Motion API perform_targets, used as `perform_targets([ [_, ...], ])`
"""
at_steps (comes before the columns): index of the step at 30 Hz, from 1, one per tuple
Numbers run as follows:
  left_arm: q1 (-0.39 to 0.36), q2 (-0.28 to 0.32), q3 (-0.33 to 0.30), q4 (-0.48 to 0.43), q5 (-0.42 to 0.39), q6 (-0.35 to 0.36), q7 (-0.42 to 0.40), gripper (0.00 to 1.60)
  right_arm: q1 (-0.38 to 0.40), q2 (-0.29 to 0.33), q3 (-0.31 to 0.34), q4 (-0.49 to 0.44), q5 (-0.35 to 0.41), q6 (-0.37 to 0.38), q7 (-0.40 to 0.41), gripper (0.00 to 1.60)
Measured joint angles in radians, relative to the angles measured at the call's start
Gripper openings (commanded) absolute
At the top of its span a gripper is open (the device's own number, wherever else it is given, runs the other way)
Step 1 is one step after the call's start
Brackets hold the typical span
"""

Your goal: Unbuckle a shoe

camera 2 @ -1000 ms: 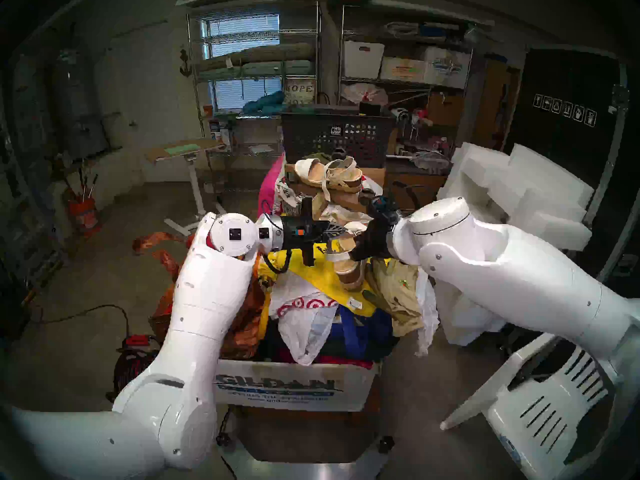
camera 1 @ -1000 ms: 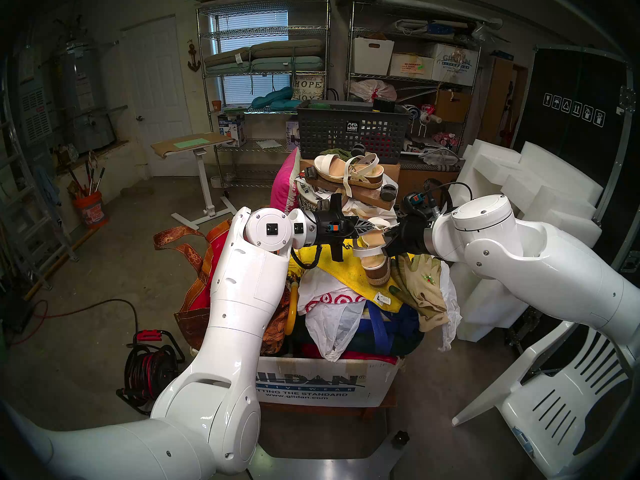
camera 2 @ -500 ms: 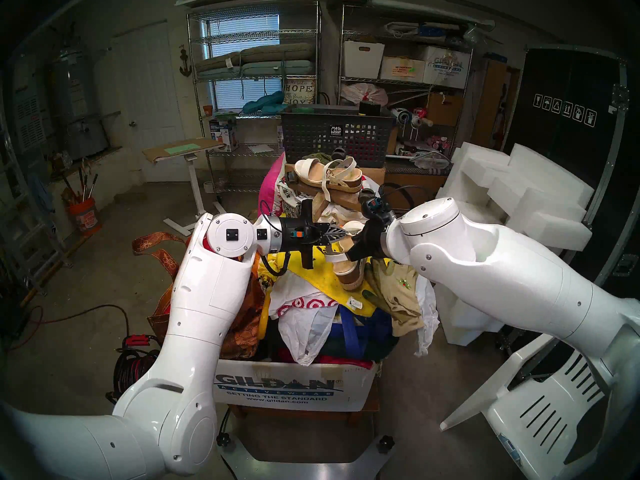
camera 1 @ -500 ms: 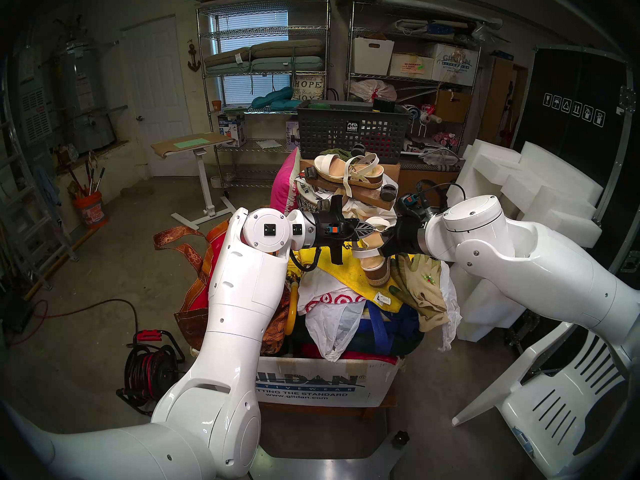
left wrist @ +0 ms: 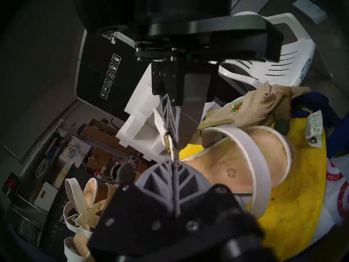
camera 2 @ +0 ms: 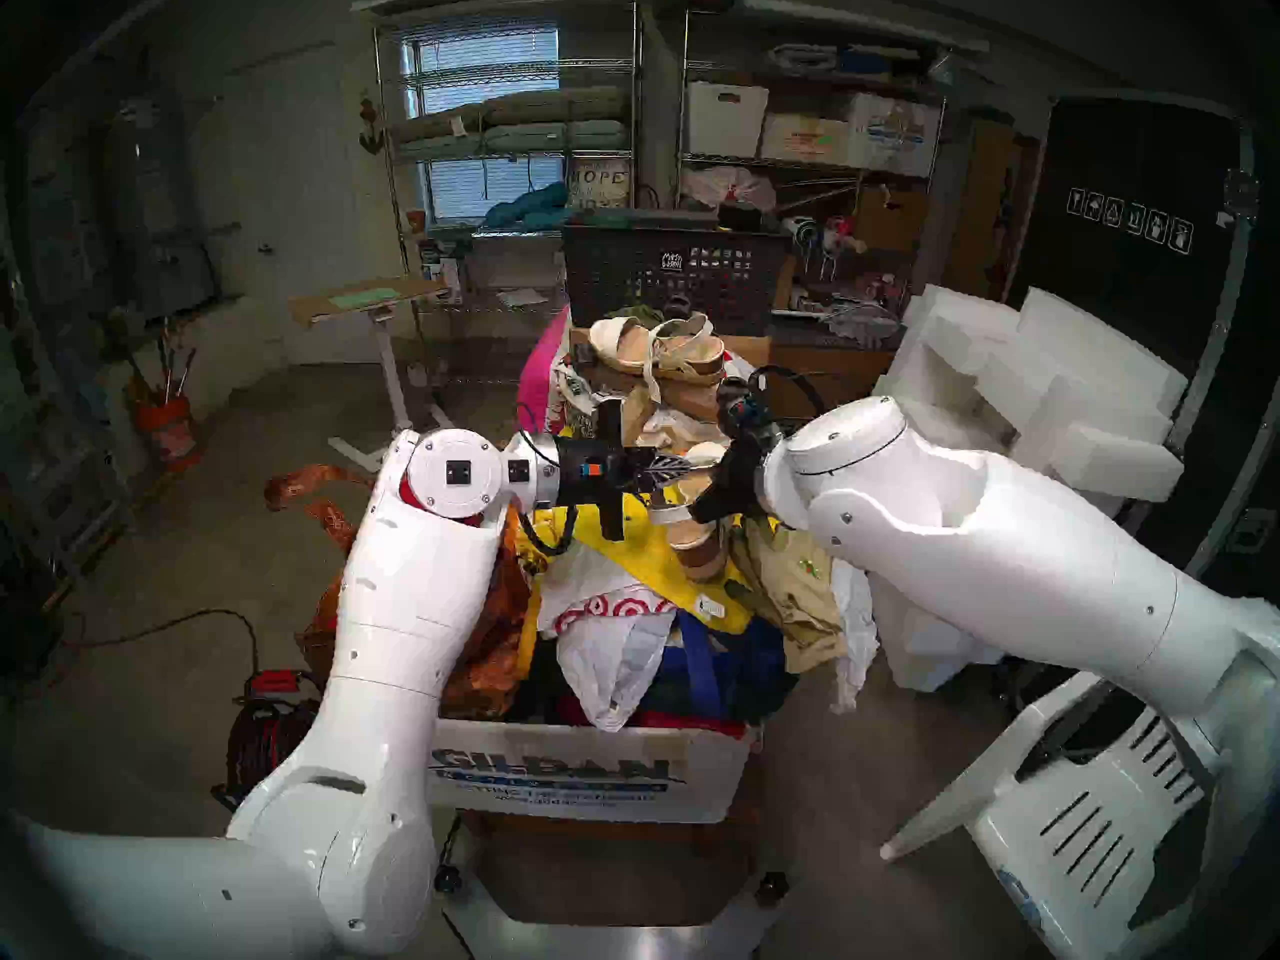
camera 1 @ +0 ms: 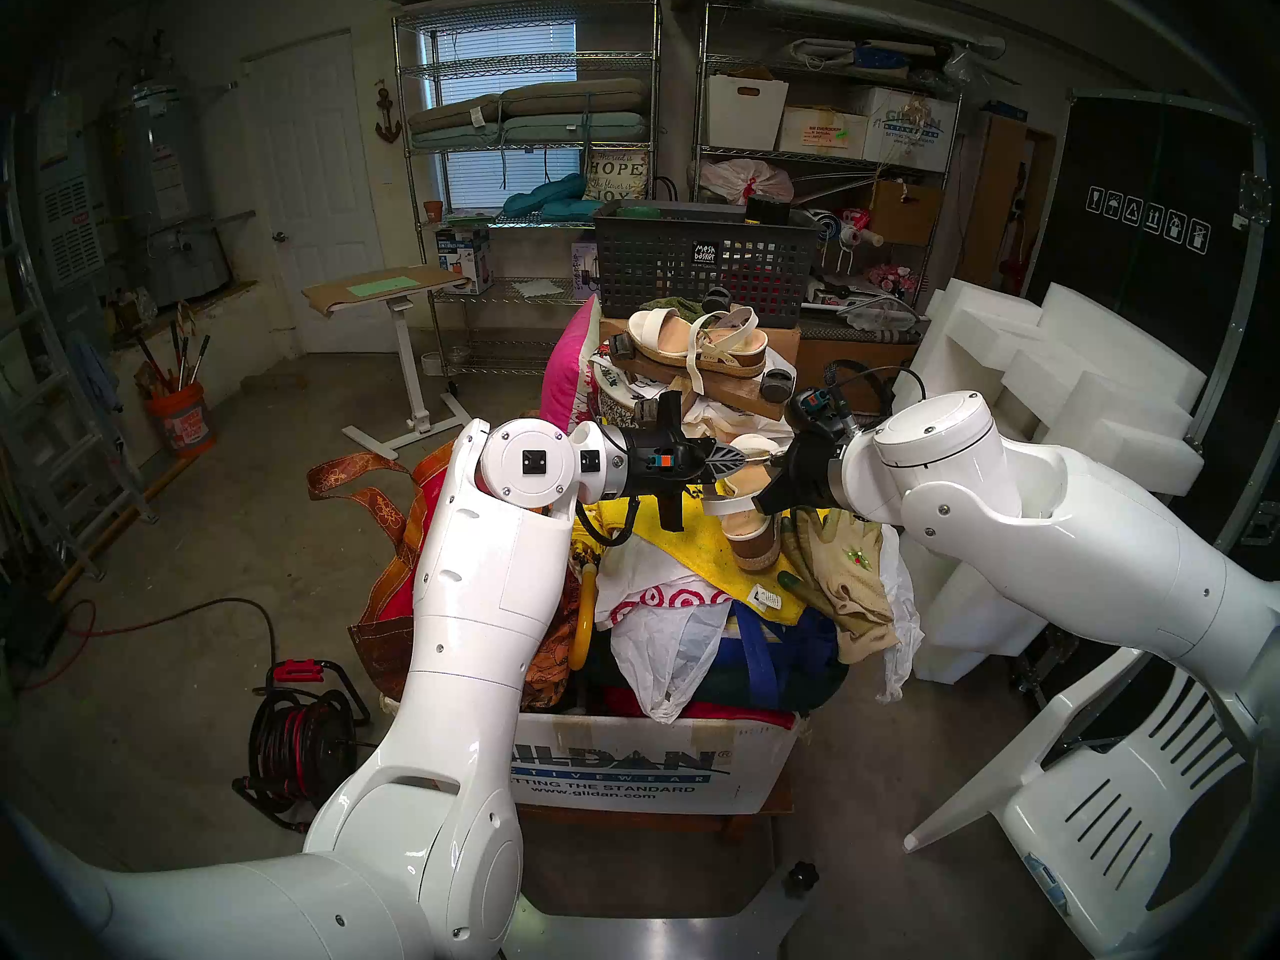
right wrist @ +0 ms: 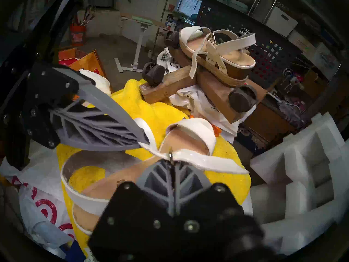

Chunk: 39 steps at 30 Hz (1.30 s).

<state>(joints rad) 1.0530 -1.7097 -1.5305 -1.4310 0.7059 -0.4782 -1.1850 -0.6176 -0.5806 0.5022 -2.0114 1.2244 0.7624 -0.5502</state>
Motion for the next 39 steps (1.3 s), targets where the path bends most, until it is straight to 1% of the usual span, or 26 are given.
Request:
perform_targets([
  [9,0.004,0.006,0.000,0.000,-0.003,-0.004,-0.009,0.00,-0.018,0.000,0.016,0.010,0.033,-0.032,-0.041,0.00],
  [17,0.007,0.026,-0.012,0.009,0.001,-0.013,-0.020,0.00,-0.027,0.026,0.040,0.038,0.052,-0.058,-0.080,0.00],
  [24,0.005,0.042,-0.031,0.026,0.005,-0.022,-0.013,0.00,-0.031,0.042,0.048,0.043,0.059,-0.072,-0.095,0.00],
  [30,-0.007,0.036,-0.060,0.064,0.013,-0.019,0.040,0.00,-0.032,0.040,0.046,0.043,0.054,-0.078,-0.086,0.00],
  [35,-0.026,0.013,-0.077,0.093,0.013,0.000,0.089,0.00,-0.033,0.033,0.042,0.042,0.052,-0.079,-0.054,0.00],
  [39,-0.041,-0.004,-0.082,0.098,0.010,0.012,0.110,0.00,-0.033,0.030,0.040,0.039,0.049,-0.081,-0.030,0.00],
])
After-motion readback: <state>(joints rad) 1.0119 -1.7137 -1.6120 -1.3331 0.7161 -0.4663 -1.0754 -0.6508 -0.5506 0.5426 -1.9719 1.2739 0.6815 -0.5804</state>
